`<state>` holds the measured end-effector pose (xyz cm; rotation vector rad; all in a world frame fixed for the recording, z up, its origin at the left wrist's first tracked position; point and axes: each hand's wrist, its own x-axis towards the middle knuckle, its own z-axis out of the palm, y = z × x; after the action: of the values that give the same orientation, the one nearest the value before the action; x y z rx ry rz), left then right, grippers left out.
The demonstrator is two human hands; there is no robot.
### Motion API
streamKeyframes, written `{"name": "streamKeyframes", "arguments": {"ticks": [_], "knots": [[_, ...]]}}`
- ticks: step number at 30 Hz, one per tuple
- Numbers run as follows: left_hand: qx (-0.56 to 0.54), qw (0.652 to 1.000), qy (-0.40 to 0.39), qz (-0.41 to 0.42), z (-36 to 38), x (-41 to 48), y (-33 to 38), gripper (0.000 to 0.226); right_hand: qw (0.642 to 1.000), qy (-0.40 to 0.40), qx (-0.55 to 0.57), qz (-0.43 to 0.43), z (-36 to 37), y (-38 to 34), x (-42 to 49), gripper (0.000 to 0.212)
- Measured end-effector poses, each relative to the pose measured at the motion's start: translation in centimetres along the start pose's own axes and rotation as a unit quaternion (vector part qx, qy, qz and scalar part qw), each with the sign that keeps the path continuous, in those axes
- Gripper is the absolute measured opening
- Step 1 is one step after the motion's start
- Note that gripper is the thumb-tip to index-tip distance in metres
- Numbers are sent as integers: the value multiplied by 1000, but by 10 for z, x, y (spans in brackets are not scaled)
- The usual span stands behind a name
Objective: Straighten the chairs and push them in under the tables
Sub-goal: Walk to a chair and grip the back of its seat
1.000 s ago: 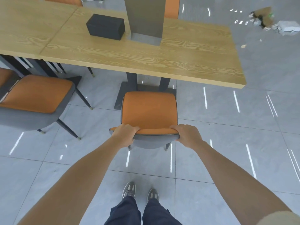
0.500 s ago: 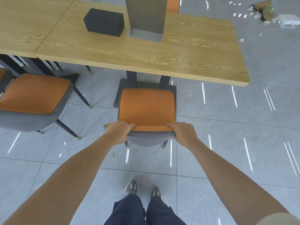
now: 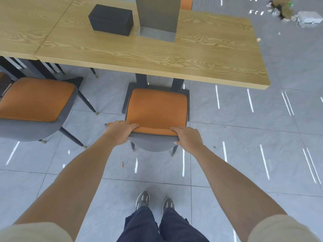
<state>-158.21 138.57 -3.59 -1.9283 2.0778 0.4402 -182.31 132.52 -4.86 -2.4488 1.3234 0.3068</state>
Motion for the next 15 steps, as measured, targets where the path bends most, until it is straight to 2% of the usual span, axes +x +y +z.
{"name": "streamKeyframes", "arguments": {"ticks": [9, 15], "knots": [[-18, 999, 17, -24, 1, 0, 6, 51, 999, -38, -20, -22, -14, 2, 2, 55], [-11, 999, 21, -25, 2, -1, 7, 49, 999, -36, -24, -18, -13, 2, -1, 55]]}}
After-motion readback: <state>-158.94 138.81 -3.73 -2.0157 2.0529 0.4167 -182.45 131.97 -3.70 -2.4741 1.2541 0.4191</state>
